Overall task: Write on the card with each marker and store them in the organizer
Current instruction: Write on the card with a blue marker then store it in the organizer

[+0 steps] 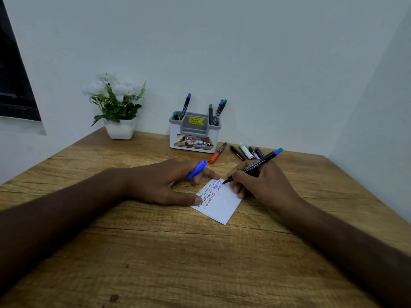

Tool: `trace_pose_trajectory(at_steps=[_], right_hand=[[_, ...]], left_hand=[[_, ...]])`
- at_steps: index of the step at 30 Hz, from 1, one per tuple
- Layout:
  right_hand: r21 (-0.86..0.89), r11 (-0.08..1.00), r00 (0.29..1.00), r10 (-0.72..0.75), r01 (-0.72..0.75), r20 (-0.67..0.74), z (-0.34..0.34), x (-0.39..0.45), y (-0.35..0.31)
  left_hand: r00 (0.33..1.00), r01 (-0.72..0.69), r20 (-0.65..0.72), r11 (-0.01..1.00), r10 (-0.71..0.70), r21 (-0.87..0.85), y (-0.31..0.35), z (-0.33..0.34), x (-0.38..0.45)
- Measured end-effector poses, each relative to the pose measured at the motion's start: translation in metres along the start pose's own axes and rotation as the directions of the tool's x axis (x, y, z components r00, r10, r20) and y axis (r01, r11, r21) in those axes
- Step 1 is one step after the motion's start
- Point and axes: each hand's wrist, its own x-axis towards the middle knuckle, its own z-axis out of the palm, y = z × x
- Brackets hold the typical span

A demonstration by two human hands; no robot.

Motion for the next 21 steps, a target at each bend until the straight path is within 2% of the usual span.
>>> trace_pose_trajectory(at_steps=[21], right_hand=[[0.013, 1.000, 0.998, 0.026, -0.026, -0.054, 0.0010, 0.0004, 0.0017]], left_hand=[[1.000, 0.017, 0.015, 1.000, -0.016, -0.024, 0.0002, -0.0003, -0.0011]])
